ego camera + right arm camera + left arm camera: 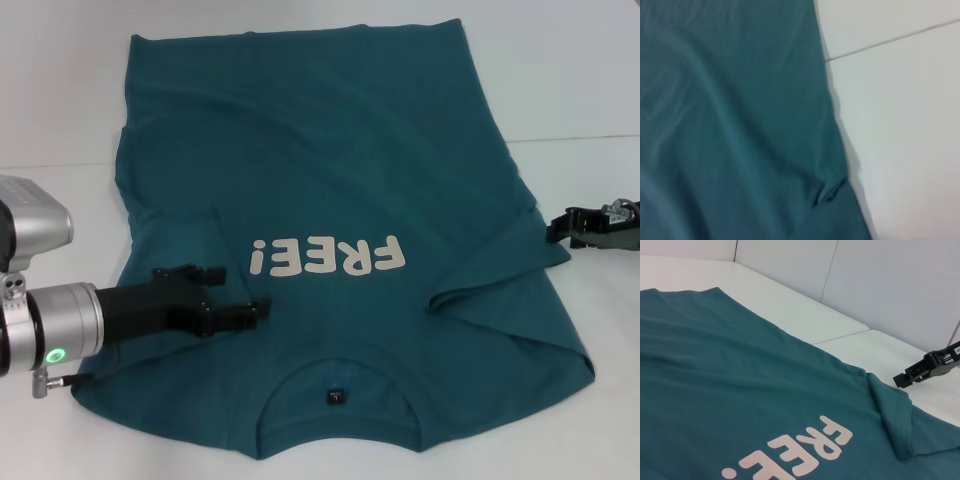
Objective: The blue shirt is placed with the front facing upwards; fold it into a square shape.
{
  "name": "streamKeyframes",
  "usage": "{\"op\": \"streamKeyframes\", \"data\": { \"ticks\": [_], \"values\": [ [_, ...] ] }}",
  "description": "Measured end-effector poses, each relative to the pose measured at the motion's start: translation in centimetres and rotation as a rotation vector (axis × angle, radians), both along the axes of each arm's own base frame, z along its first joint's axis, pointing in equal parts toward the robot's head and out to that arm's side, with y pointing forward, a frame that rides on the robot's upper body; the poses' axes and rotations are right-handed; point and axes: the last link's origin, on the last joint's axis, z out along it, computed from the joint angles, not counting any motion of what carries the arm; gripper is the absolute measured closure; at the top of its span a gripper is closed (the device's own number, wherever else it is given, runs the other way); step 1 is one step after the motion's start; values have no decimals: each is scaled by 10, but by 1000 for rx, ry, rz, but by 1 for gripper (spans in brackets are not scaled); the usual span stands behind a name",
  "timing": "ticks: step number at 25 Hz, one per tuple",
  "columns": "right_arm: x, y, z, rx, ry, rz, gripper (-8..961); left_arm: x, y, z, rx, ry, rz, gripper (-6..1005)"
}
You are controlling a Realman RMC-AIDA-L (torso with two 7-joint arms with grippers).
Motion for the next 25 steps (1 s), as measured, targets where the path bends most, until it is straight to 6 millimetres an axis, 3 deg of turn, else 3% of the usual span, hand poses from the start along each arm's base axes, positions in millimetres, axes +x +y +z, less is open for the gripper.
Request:
{"op": "streamKeyframes", "data": {
  "ticks": [13,25],
  "values": [
    [-2,-1,-6,-10,23,-17,256,2,1,-1,-2,-1,-6,94],
    [-15,0,-12,-20,143,-38,263,3,1,-1,1,1,-5,94]
  ]
}}
